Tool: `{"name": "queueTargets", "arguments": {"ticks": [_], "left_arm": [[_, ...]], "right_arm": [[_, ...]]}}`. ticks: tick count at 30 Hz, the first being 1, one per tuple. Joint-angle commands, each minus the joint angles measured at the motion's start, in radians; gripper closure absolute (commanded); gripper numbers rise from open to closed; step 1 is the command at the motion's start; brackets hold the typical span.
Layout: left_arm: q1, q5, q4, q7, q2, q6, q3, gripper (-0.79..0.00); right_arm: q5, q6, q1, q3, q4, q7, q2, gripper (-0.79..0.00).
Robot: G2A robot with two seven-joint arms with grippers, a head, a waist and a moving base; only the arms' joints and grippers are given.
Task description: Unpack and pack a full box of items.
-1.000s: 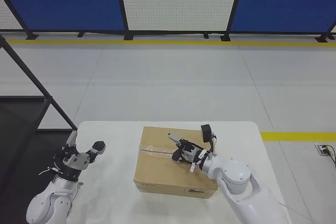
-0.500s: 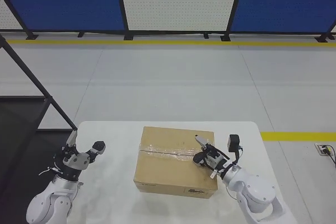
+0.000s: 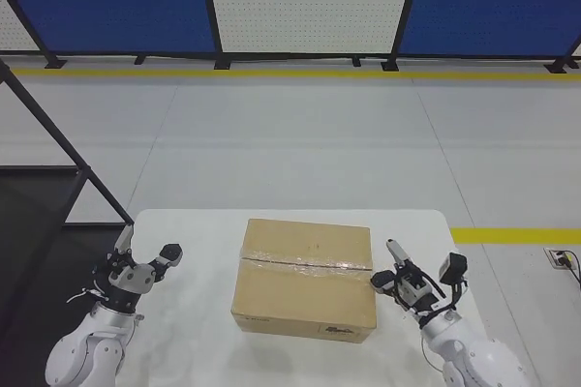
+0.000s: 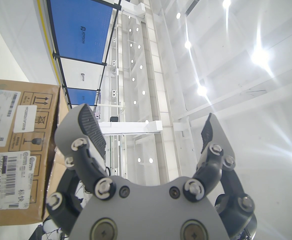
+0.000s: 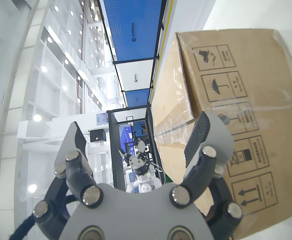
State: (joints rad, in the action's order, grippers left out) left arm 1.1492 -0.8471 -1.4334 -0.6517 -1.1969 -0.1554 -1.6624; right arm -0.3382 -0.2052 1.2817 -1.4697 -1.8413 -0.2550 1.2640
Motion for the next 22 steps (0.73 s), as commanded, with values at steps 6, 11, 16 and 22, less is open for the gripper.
{"name": "queueTargets", "arguments": {"ticks": [6,11,16,22], "left_arm": [[0.0,0.0,0.0,0.0,0.0,0.0,0.0,-0.785],[0.0,0.0,0.0,0.0,0.0,0.0,0.0,-0.785],[0.0,0.0,0.0,0.0,0.0,0.0,0.0,-0.784],[0.0,0.0,0.0,0.0,0.0,0.0,0.0,-0.784]], "right_arm": [[-0.043,0.097,0.109,-0.082,-0.083,0.066,-0.001,-0.785],[-0.073,0.148,0.149,-0.1,-0.119,0.089,0.002,-0.785],[-0.076,0.151,0.152,-0.1,-0.121,0.088,0.002,-0.785],[-0.076,0.151,0.152,-0.1,-0.121,0.088,0.002,-0.784]]}}
